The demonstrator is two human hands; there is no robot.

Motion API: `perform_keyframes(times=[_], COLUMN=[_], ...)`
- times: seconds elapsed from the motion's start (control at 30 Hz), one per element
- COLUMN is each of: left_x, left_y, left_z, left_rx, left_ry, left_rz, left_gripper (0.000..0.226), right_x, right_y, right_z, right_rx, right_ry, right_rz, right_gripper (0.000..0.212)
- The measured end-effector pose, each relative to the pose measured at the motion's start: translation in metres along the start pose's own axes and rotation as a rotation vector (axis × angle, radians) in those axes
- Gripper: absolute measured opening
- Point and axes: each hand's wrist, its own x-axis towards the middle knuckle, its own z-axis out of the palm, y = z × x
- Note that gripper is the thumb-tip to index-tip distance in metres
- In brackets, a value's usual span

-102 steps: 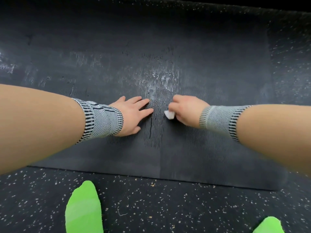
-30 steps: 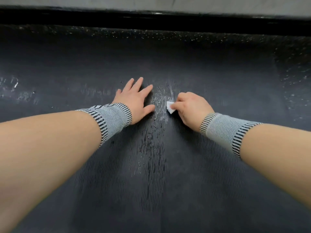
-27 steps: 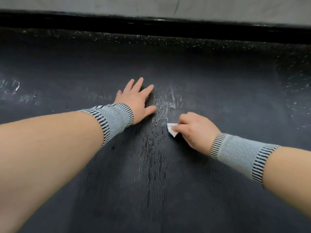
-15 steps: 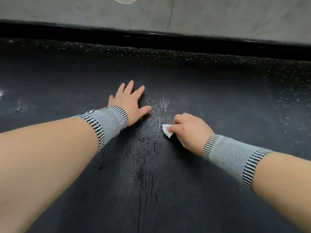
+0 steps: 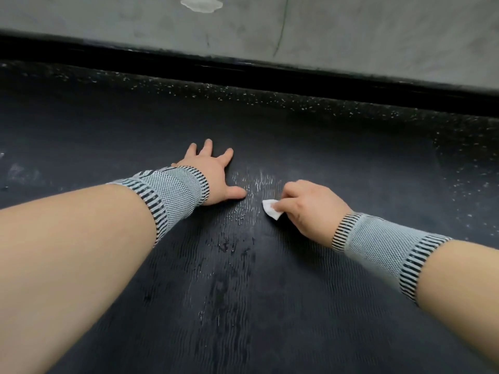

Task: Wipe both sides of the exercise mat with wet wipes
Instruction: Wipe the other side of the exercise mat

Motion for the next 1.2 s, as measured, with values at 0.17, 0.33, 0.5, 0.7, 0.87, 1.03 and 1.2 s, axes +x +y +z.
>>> perform_keyframes(times=[0.17, 0.33, 0.5, 0.7, 0.87, 1.03, 1.2], left_x=[0.003, 0.006, 0.004, 0.005, 0.004, 0.006, 0.008], left_y=[0.000, -0.001, 0.002, 0.001, 0.001, 0.000, -0.001], left_z=[-0.002, 0.000, -0.002, -0.002, -0.003, -0.001, 0.000], left_rx=[0.066, 0.042, 0.015, -0.003, -0.007, -0.020, -0.027], left_ry=[-0.057, -0.069, -0.080, -0.090, -0.098, -0.105, -0.108], left_rz=[0.025, 0.022, 0.009, 0.019, 0.027, 0.027, 0.031], left_gripper=[0.114, 0.117, 0.115, 0.116, 0.115, 0.115, 0.115], right_x=[0.054, 0.096, 0.136, 0.145, 0.122, 0.176, 0.161], right_y=[0.031, 0.062, 0.086, 0.085, 0.075, 0.085, 0.069], right_z=[-0.013, -0.015, -0.022, -0.020, -0.014, -0.017, -0.010], right_rx=[-0.069, -0.092, -0.103, -0.034, 0.058, 0.045, 0.069], right_ry=[0.057, 0.132, 0.170, 0.172, 0.218, 0.224, 0.212], right_rz=[0.165, 0.246, 0.363, 0.410, 0.213, 0.417, 0.310], right_gripper=[0.027, 0.029, 0.030, 0.033, 0.028, 0.032, 0.031])
